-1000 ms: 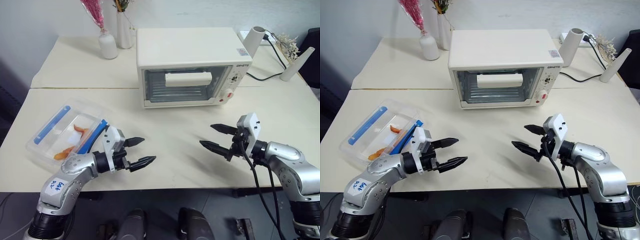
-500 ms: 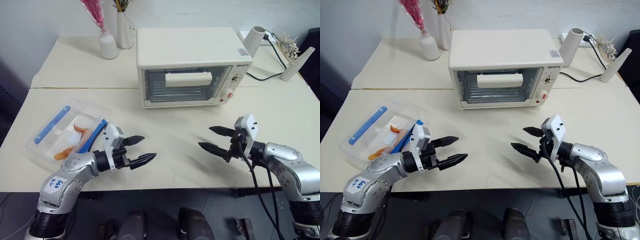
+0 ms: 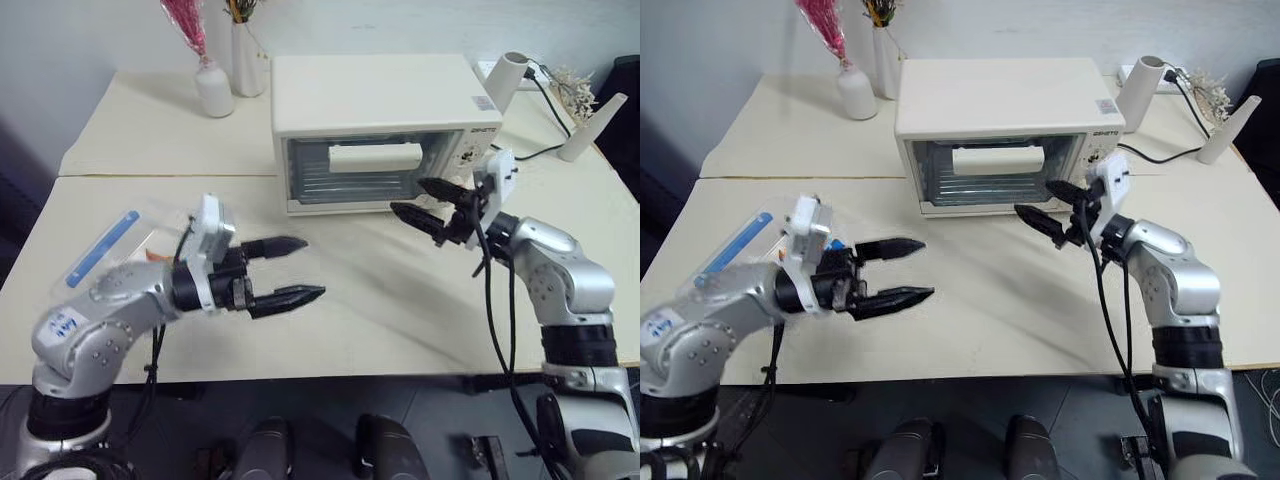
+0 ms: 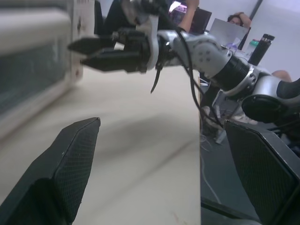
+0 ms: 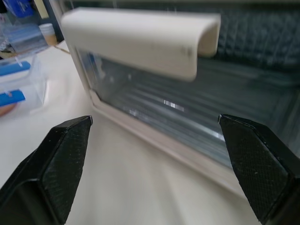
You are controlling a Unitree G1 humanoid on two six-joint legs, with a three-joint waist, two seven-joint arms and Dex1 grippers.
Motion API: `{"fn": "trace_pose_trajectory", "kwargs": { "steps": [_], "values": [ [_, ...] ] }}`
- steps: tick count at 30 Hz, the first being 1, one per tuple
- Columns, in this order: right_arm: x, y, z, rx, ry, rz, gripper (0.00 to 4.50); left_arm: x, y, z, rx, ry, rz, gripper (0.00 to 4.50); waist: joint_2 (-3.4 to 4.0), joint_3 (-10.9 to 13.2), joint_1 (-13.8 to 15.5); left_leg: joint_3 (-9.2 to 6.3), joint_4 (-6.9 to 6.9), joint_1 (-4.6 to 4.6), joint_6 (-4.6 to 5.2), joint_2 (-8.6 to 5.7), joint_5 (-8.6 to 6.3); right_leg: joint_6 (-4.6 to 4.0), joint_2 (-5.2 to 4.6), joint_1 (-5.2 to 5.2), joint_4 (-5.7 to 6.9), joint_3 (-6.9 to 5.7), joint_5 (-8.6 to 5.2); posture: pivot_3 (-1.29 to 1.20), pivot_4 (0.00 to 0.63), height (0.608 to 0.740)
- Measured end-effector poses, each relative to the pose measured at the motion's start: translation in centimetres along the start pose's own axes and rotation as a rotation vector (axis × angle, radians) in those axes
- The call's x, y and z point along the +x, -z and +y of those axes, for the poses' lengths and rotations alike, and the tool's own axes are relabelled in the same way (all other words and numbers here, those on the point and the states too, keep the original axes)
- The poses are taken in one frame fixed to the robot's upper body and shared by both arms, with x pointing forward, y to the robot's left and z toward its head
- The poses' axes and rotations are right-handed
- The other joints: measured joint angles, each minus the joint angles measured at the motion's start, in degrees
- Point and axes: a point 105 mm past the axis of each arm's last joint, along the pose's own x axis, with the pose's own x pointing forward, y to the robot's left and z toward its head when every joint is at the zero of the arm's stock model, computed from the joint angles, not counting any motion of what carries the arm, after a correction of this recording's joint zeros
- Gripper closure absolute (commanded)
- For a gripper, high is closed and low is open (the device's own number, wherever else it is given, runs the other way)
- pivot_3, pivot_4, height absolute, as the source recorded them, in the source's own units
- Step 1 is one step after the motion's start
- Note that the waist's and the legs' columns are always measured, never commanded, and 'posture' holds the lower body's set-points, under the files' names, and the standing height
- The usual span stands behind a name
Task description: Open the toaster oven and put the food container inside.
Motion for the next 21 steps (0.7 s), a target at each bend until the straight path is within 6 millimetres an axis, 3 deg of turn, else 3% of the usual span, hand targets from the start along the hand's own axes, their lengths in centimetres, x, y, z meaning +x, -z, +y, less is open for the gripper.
{"fn": "trace_pose_trajectory", "kwargs": {
  "steps": [7,13,17,21],
  "values": [
    [0.8,-0.8,0.3,0.001,-0.036,-0.032,0.01,-0.9,0.3,0.9,-0.008,-0.030,0.028,0.00,0.00,0.0,-0.7,-0.05,-0.06,-0.06,-0.01,0.00,0.00,0.00,0.01,-0.02,-0.05,-0.06,0.00,0.00,0.150,0.740],
    [0.9,-1.7,2.0,-0.010,-0.118,-0.049,0.01,-1.1,0.2,1.7,0.016,-0.061,0.016,0.00,0.01,0.0,-1.0,-0.05,-0.06,-0.05,-0.02,0.03,0.00,0.00,0.02,-0.03,-0.03,-0.05,0.00,0.00,0.150,0.740],
    [0.5,-1.3,2.8,0.000,-0.137,-0.042,0.01,-1.2,0.1,3.0,0.037,-0.102,0.004,0.00,0.01,0.0,-1.0,-0.03,-0.06,-0.05,-0.02,0.01,0.00,0.00,0.03,-0.03,-0.03,-0.05,0.00,0.00,0.150,0.740],
    [-0.1,-0.8,3.7,0.015,-0.157,-0.030,0.01,-0.9,-1.2,4.6,0.071,-0.136,-0.046,0.00,0.01,0.0,-1.1,-0.01,-0.09,-0.05,-0.03,0.04,-0.01,0.00,0.06,-0.06,-0.04,-0.05,0.00,0.00,0.150,0.740]
  ]
}}
